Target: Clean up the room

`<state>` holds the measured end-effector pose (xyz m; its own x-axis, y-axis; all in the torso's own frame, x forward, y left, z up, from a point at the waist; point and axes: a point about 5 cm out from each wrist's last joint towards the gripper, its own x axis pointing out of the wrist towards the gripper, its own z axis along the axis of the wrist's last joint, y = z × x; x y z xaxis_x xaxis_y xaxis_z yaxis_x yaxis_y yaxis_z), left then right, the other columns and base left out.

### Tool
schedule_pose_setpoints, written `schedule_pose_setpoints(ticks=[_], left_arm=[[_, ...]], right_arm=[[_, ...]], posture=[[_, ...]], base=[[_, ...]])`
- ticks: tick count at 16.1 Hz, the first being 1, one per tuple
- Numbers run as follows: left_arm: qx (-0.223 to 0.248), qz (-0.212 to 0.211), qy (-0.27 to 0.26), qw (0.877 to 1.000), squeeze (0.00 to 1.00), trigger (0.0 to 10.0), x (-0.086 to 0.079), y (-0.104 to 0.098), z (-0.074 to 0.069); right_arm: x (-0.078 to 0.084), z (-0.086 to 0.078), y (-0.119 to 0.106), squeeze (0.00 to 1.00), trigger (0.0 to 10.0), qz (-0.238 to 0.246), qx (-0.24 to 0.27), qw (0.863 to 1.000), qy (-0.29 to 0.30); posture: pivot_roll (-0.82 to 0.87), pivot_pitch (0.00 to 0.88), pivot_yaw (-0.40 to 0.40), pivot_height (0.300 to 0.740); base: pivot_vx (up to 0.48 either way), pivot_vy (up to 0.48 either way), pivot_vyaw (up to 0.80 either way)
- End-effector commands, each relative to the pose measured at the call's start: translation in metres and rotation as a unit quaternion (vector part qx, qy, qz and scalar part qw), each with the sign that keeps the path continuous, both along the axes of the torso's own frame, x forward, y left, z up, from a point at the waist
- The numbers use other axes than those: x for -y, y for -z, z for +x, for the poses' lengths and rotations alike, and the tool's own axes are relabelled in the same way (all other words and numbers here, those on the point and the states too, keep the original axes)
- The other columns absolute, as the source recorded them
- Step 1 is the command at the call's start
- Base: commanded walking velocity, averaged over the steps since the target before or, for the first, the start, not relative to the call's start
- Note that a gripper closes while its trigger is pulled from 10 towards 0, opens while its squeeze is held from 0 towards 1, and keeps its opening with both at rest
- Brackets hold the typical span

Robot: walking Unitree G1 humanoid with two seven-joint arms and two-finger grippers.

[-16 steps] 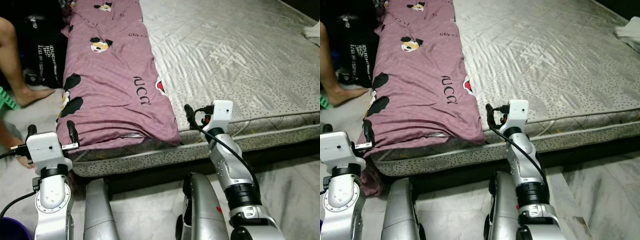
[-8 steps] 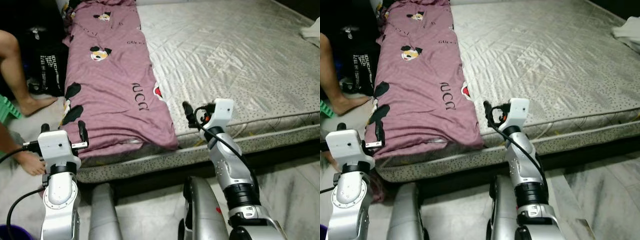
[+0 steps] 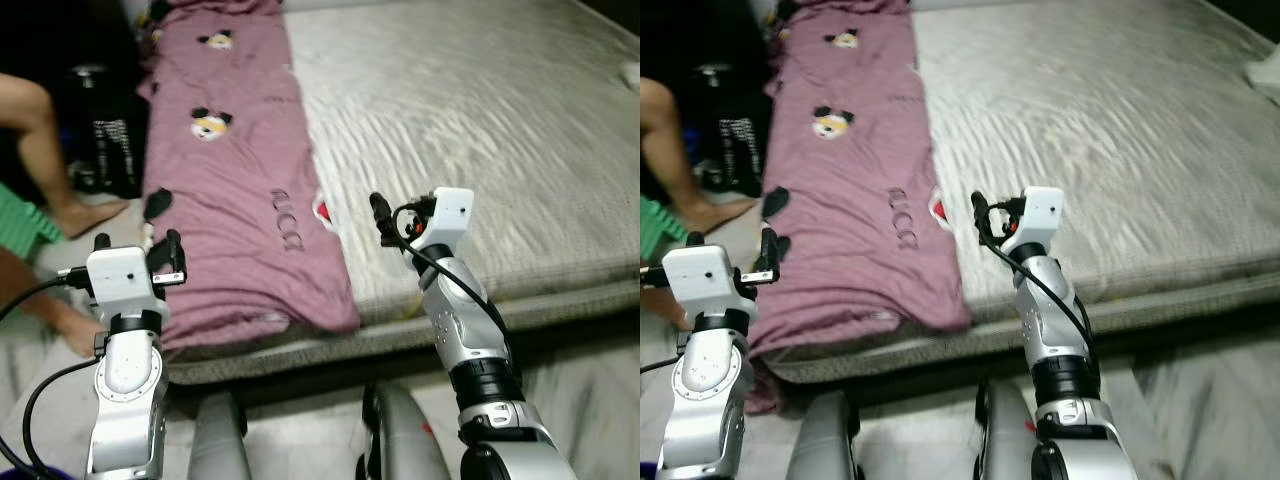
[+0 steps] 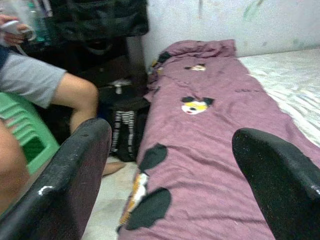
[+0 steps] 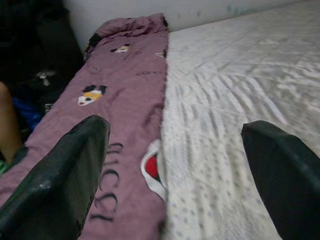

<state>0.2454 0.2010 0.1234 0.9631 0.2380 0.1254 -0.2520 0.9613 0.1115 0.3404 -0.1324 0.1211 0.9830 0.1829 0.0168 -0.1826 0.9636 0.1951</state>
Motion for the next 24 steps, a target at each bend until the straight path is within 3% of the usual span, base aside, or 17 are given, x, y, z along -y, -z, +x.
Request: schedule_pose_setpoints(ticks=[1,4,10,12,15,24], left_arm=[[-0.011,0.006,0.002,1.0,0.0,10.0,-0.001,0.002,0.0],[-0.016,0.022,-0.002,1.0,0.0,10.0,0.001,0.003,0.001],[-0.035,0.036,-0.016,0.999,0.0,10.0,0.006,0.007,0.005],[-0.037,0.016,0.006,0.999,0.0,10.0,0.01,0.009,0.006],[-0.029,0.032,0.028,0.999,0.0,10.0,0.018,0.006,0.007],[-0.071,0.002,0.003,0.997,0.0,10.0,0.018,0.04,-0.001]], right_arm=[[-0.001,0.002,-0.004,0.0,10.0,-0.001,0.008,1.0,-0.001],[0.001,0.002,-0.004,0.0,10.0,-0.003,0.009,1.0,0.002],[0.006,-0.002,0.001,0.0,10.0,-0.011,0.005,1.0,0.008],[0.006,-0.004,0.005,0.0,10.0,-0.015,0.0,1.0,0.008],[0.005,-0.007,0.016,0.0,10.0,-0.027,-0.023,0.999,0.015],[-0.006,-0.006,0.034,0.0,10.0,-0.036,-0.053,0.998,0.014]], posture=[[-0.04,0.0,0.022,0.703],[-0.05,0.0,0.024,0.74],[-0.05,0.0,0.028,0.74],[-0.04,0.0,0.016,0.74],[-0.02,0.0,-0.003,0.74],[-0.03,0.0,0.005,0.74]], base=[[0.0,0.0,0.0],[0.0,0.0,0.0],[0.0,0.0,0.0],[0.0,0.0,0.0],[0.0,0.0,0.0],[0.0,0.0,0.0]])
